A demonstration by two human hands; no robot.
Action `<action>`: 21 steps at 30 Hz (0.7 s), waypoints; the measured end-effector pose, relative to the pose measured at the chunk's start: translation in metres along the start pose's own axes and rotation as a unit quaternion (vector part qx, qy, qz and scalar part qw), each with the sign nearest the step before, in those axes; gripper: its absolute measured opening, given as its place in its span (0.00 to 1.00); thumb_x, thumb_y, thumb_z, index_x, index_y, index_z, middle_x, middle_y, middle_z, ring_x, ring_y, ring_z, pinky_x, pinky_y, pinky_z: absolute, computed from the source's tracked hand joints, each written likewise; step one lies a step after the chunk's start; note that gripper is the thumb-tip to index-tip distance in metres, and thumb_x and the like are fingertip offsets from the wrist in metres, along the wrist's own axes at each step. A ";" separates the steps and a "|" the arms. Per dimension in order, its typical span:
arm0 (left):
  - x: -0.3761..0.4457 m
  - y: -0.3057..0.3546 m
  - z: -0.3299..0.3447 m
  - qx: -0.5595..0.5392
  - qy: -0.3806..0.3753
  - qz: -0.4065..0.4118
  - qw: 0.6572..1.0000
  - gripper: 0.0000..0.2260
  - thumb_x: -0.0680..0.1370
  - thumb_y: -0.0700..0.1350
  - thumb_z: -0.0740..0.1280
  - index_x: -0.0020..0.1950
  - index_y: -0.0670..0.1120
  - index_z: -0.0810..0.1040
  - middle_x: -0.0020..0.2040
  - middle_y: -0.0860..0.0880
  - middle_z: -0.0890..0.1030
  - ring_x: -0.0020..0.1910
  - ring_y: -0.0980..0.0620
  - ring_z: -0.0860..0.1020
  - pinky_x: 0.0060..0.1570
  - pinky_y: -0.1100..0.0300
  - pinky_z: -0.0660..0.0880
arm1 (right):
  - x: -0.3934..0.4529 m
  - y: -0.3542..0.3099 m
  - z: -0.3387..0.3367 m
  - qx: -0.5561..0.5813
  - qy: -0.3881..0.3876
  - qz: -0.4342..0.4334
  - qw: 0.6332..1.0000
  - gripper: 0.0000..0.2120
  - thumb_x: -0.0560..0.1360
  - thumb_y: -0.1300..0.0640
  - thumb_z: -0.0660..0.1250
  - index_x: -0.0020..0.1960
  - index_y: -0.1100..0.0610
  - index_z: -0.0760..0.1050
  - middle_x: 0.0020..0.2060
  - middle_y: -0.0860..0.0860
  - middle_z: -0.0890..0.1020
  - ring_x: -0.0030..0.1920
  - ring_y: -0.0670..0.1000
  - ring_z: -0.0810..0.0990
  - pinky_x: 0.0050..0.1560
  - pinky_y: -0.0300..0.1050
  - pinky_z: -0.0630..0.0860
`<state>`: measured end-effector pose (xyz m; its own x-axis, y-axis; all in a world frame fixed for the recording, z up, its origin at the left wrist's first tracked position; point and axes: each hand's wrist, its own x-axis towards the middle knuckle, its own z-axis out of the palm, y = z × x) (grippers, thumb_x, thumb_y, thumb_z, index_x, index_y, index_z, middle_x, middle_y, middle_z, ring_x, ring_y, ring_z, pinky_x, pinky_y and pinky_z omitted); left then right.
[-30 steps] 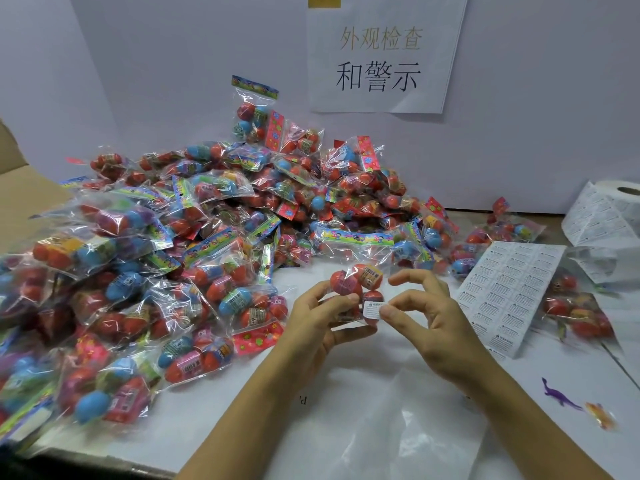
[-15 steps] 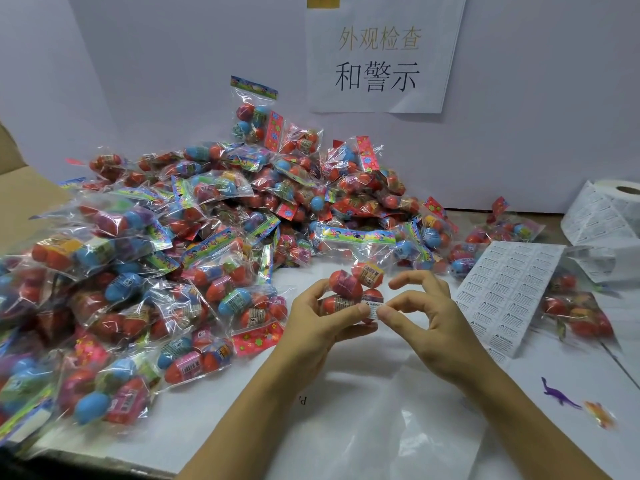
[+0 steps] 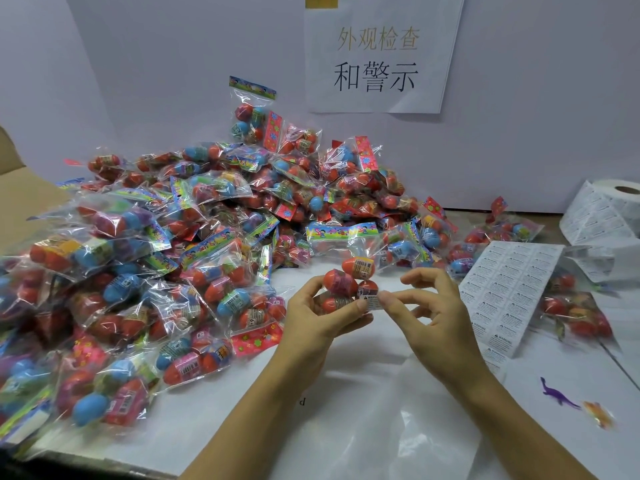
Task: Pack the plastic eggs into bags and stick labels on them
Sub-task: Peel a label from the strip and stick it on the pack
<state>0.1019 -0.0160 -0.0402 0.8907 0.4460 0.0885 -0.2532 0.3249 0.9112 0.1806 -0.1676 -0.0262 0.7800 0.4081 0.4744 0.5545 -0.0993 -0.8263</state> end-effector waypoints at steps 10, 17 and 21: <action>-0.002 0.003 -0.002 -0.003 -0.017 -0.018 1.000 0.19 0.71 0.37 0.79 0.61 0.41 0.81 0.53 0.37 0.86 0.52 0.40 0.86 0.51 0.50 0.83 | 0.001 0.007 0.000 0.013 -0.022 0.025 0.999 0.09 0.67 0.43 0.72 0.41 0.47 0.83 0.52 0.41 0.76 0.58 0.47 0.77 0.46 0.31 0.74; -0.002 0.005 -0.001 -0.007 -0.029 -0.030 0.999 0.22 0.70 0.39 0.79 0.63 0.41 0.79 0.54 0.37 0.86 0.53 0.39 0.85 0.50 0.50 0.83 | 0.000 0.008 0.001 0.022 -0.017 0.029 0.999 0.10 0.67 0.43 0.71 0.40 0.48 0.83 0.52 0.41 0.77 0.57 0.49 0.78 0.45 0.32 0.74; -0.002 0.005 -0.001 -0.015 -0.028 -0.034 0.999 0.21 0.71 0.37 0.77 0.62 0.39 0.79 0.53 0.36 0.86 0.52 0.39 0.86 0.49 0.51 0.83 | 0.001 0.010 0.002 0.043 -0.017 0.058 0.997 0.14 0.64 0.40 0.72 0.40 0.50 0.81 0.52 0.42 0.77 0.57 0.44 0.77 0.45 0.37 0.76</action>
<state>0.0984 -0.0143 -0.0367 0.9257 0.3748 0.0507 -0.2023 0.3775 0.9036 0.1860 -0.1667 -0.0344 0.8264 0.4299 0.3637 0.4321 -0.0701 -0.8991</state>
